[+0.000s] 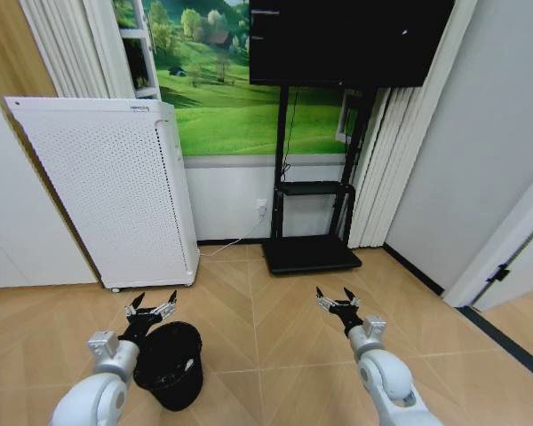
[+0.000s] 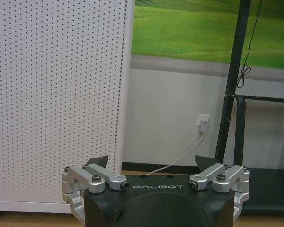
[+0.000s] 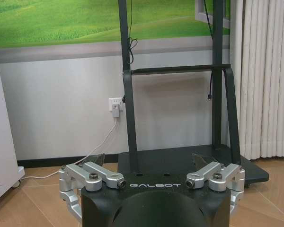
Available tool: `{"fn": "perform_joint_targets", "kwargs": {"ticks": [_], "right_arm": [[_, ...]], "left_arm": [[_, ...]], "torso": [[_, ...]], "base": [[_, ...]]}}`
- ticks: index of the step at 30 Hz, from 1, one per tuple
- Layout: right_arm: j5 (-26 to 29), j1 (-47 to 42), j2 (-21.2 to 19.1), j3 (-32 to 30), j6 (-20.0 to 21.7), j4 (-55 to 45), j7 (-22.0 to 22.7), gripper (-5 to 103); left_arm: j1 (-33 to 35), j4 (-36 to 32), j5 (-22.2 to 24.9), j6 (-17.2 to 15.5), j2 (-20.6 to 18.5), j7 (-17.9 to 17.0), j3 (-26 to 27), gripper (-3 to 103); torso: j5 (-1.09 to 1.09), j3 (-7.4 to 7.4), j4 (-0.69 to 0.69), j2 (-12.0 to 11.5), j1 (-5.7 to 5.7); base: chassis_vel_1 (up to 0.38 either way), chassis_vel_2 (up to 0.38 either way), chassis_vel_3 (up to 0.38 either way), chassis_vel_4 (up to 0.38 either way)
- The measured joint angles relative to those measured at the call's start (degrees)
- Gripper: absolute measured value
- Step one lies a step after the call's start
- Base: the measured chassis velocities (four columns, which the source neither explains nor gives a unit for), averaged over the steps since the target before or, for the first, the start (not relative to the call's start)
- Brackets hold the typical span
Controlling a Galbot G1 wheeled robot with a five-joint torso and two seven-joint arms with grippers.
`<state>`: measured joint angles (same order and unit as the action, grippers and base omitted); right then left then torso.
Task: Pick up the trash bin and place the garbage on the floor into it.
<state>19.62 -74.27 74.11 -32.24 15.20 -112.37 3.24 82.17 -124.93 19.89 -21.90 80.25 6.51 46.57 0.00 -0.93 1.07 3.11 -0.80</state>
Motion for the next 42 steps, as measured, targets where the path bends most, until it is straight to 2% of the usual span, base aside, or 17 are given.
{"fn": "perform_joint_targets", "kwargs": {"ticks": [11, 19, 24, 35, 40, 42], "right_arm": [[-1.35, -0.64, 0.66, 0.2, 0.04, -0.56, -0.02, 100], [-1.38, -0.77, 0.63, -0.03, 0.09, -0.65, -0.06, 100], [-1.31, -0.56, 0.45, -0.14, 0.17, -0.64, -0.12, 100], [-0.34, 0.2, -0.27, 0.03, 0.56, -0.58, -0.23, 100], [0.08, 0.44, -0.55, 0.13, 0.87, -0.71, -0.24, 100], [1.06, 0.89, -0.98, 0.24, 1.47, -1.3, -0.24, 100]], "left_arm": [[-0.59, 0.6, -0.41, 0.88, -0.6, -0.25, 0.49, 100], [-0.55, 0.09, -0.74, -0.38, -0.48, -0.19, 0.53, 100], [-0.95, -0.01, -1.27, -0.79, -0.73, 0.33, 0.5, 100], [-1.11, -0.1, -1.5, -0.75, -0.82, 0.48, 0.63, 100], [-1.1, -0.34, -1.35, -0.74, -0.83, 0.44, 0.72, 100], [-0.85, -0.48, -1.01, -0.6, -0.69, 0.13, 1.02, 100]], "torso": [[0.0, -0.22, 0.0, 0.33, -0.05], [0.0, -0.76, 0.01, 0.99, -0.16], [0.0, -2.24, 0.01, 2.64, -0.34], [0.0, -4.46, 0.01, 5.34, -0.82], [0.0, -4.96, 0.01, 6.0, -0.98], [0.0, -5.74, 0.01, 6.98, -1.19]], "base": [[0.0, 0.0, 0.0, 0.0], [0.0, 0.0, 0.0, 0.0], [0.0, 0.0, 0.0, 0.0], [0.0, 0.0, 0.0, 0.0], [0.0, 0.0, 0.0, 0.0], [0.0, 0.0, 0.0, 0.0]]}}
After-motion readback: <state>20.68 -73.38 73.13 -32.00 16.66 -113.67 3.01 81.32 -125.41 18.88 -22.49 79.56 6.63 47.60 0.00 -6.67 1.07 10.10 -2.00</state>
